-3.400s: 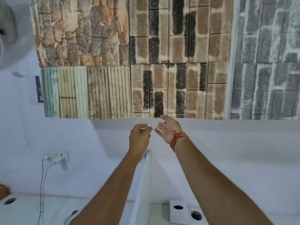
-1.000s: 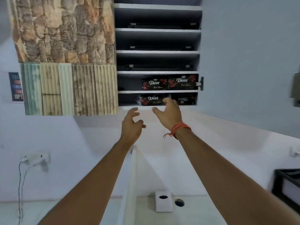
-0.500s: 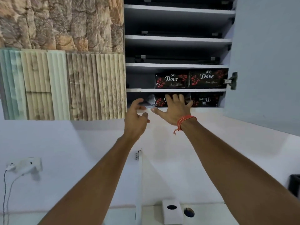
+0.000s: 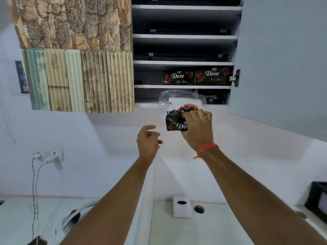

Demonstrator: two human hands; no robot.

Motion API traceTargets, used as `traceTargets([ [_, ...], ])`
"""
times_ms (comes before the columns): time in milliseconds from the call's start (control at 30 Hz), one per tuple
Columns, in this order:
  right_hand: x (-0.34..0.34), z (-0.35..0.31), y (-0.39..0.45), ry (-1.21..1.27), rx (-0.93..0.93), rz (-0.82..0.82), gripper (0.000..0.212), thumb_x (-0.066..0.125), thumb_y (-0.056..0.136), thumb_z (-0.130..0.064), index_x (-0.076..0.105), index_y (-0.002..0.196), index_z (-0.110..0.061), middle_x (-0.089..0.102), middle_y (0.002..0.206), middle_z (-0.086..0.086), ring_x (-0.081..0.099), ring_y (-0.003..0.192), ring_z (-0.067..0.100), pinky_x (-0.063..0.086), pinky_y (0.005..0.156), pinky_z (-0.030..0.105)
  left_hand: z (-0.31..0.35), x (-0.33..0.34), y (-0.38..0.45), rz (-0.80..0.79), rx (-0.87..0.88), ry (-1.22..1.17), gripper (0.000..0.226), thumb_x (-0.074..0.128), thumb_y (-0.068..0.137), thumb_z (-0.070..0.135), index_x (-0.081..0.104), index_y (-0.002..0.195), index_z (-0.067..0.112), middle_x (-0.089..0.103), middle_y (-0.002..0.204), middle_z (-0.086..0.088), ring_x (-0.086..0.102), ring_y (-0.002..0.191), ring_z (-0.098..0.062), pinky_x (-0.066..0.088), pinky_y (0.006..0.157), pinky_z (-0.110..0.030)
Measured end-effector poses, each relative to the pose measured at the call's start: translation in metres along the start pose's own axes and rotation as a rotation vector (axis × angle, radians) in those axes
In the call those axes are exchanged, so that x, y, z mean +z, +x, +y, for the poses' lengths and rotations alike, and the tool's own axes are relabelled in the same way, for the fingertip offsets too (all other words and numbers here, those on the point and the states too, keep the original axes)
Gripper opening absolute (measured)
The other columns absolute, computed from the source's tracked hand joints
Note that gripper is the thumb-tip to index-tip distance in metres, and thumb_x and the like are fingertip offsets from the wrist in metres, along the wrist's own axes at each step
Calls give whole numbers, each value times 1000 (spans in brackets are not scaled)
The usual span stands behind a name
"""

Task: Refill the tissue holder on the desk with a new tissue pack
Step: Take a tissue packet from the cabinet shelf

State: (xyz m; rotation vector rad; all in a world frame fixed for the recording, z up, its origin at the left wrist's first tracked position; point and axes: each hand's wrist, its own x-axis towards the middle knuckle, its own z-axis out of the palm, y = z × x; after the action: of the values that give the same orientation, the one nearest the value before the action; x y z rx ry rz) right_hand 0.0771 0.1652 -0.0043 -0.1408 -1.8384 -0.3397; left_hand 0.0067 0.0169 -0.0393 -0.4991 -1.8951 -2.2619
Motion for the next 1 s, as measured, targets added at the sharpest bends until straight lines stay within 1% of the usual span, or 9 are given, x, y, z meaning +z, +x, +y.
traceTargets([
  [133, -13, -1, -67, 64, 14, -6, 27, 69, 65, -8, 63, 91, -12, 66, 79, 2, 54, 79, 27, 35, 77, 38, -34, 7, -56, -11, -236, -102, 29, 48, 84, -4, 66, 101, 11, 69, 84, -11, 65, 57, -21, 48, 53, -27],
  [267, -9, -1, -134, 88, 53, -147, 27, 69, 62, -2, 64, 87, -12, 65, 76, 2, 57, 76, 27, 36, 76, 37, -86, 13, -111, 97, -512, -149, 29, 43, 86, 1, 66, 101, 10, 70, 83, -8, 64, 67, -21, 47, 63, -29],
  [367, -3, -4, -181, 131, 89, -275, 32, 70, 59, 2, 64, 87, -12, 66, 77, 2, 57, 77, 27, 38, 75, 38, -126, 11, -143, 76, -632, -135, 26, 47, 85, 0, 67, 98, 10, 71, 86, -8, 65, 75, -21, 47, 65, -30],
  [467, 13, -8, -227, 156, 113, -386, 31, 69, 58, 2, 63, 86, -12, 65, 76, 3, 57, 76, 29, 37, 75, 38, -165, 11, -161, -5, -741, -111, 15, 51, 92, 10, 65, 93, 15, 70, 94, -7, 66, 92, -22, 53, 83, -38],
  [533, 27, -12, -254, 163, 127, -469, 32, 70, 58, 2, 63, 86, -12, 66, 77, 4, 58, 77, 30, 38, 75, 39, -190, 13, -164, -49, -789, -106, 18, 51, 95, 17, 64, 106, 15, 70, 108, -9, 65, 104, -25, 53, 93, -43],
  [633, 56, -19, -294, 168, 159, -609, 31, 72, 57, -1, 63, 85, -12, 66, 77, 4, 59, 77, 30, 44, 73, 41, -230, 16, -161, -68, -872, -155, 25, 49, 93, 12, 62, 115, 12, 69, 115, -11, 63, 110, -28, 52, 94, -45],
  [733, 85, -25, -334, 193, 180, -690, 27, 71, 58, -1, 63, 82, -12, 65, 75, 2, 58, 76, 30, 39, 75, 39, -275, 18, -156, -136, -967, -280, 23, 50, 92, 17, 65, 108, 11, 70, 119, -10, 63, 113, -28, 50, 95, -46],
  [800, 102, -31, -359, 208, 193, -741, 28, 72, 58, -1, 62, 81, -13, 64, 75, 1, 58, 75, 29, 35, 73, 36, -305, 20, -152, -155, -1025, -399, 28, 52, 94, 23, 66, 117, 14, 70, 120, -9, 62, 114, -28, 49, 100, -48],
  [1000, 132, -38, -414, 368, 227, -1026, 32, 74, 65, -13, 66, 96, -16, 69, 95, 0, 63, 92, 26, 40, 82, 33, -381, 20, -138, -25, -1163, -474, 36, 59, 93, 22, 62, 128, 15, 68, 121, -12, 63, 110, -28, 51, 92, -40],
])
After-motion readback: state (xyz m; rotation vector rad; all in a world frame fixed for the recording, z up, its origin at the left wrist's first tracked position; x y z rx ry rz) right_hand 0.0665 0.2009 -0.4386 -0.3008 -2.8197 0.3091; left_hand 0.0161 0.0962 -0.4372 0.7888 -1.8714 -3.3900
